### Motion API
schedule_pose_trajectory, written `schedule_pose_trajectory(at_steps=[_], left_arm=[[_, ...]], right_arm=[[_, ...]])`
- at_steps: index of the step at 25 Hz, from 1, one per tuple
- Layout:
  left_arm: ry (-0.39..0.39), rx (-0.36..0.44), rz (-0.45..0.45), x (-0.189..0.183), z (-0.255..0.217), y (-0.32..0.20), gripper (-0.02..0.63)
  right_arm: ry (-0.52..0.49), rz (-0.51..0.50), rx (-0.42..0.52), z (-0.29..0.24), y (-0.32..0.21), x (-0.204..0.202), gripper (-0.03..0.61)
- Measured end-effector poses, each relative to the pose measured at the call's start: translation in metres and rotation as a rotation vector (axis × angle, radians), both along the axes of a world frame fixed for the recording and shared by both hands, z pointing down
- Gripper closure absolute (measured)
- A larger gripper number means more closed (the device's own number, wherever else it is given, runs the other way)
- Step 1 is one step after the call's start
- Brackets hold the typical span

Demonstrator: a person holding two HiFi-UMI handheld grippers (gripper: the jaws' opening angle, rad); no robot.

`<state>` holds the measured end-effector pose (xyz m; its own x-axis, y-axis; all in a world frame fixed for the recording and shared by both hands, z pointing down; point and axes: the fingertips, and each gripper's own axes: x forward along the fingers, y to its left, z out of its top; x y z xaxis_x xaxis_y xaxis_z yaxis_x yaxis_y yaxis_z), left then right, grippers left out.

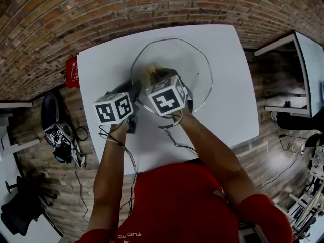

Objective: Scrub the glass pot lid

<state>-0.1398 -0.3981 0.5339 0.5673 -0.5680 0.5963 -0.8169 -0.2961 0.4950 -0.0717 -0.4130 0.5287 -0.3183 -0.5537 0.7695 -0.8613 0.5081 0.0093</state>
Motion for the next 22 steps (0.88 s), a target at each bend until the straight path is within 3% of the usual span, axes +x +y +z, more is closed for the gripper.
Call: schedule_pose_trajectory(at_steps=[10,13,17,22], left_arm=[[0.003,-0.003,0.007,0.002,0.001,0.003,0.489],[0.002,-0.003,0.007,0.002,0.0,0.003,0.489],[-0.002,-0.005,0.004,0.002,0.0,0.003,0.489],[0.002,-0.004,-0.005,0.001,0.0,0.003,0.489]], right_arm=[[0.154,0.203,0.022,-0.003,-0.003,0.143,0.526],[0.175,0.252,0.025,-0.01,0.0,0.168,0.526],[0.124,0.221,0.017,-0.02,0.017,0.145,0.526],[-0.025,0.06,-0.017,-0.028,0.07,0.053,0.526]])
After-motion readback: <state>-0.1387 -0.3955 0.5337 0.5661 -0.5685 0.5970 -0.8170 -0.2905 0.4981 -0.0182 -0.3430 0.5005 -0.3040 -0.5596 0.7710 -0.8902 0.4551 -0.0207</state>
